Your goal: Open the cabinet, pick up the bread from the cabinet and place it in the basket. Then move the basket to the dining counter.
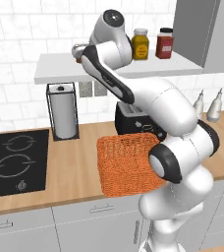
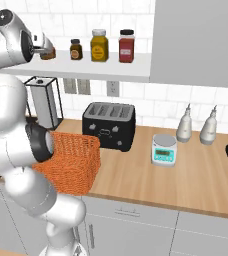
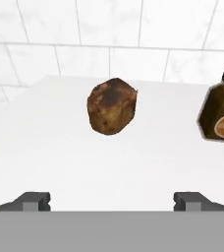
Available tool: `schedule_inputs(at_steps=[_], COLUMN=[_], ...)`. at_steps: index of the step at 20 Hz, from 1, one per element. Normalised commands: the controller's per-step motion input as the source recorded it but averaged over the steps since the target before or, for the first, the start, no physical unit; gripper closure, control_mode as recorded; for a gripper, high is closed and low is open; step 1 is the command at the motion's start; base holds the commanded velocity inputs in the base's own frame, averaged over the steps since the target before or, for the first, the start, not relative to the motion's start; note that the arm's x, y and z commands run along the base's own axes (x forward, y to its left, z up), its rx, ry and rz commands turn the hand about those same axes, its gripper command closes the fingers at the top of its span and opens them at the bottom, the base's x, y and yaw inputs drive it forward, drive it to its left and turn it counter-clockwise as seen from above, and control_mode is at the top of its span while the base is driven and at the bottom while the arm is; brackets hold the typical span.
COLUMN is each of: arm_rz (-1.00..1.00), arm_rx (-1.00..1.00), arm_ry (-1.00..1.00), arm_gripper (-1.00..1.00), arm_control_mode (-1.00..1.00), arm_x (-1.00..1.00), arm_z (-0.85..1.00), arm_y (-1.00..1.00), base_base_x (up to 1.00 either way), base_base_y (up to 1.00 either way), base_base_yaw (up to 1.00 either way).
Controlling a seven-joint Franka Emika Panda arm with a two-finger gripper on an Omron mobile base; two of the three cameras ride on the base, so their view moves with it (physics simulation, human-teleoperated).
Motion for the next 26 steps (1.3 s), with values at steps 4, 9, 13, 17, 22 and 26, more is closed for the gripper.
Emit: schedule_inputs(at_steps=[4,9,13,17,22,26], arm_rz=[-0.01,0.00,0.00,0.00,0.00,0.00], arm_rx=[0.00,0.00,0.00,0.00,0.00,0.00], arm_ry=[0.04,0.05,0.07,0.04,0.02,0.00], arm_gripper=[-1.00,-1.00,-1.00,-1.00,-1.00,-1.00], arm_control_mode=[-1.00,-1.00,-1.00,-1.00,-1.00,-1.00], arm_x=[0.55,0.53,0.47,0.43,0.43,0.33], arm_z=[-0.06,0.00,-0.03,-0.14,-0.15,-0.15], arm_y=[0.24,0.07,0.00,0.01,0.06,0.18], base_base_x=[0.00,0.00,0.00,0.00,0.00,0.00], base_base_y=[0.00,0.00,0.00,0.00,0.00,0.00], base_base_yaw=[0.00,0.00,0.00,0.00,0.00,0.00])
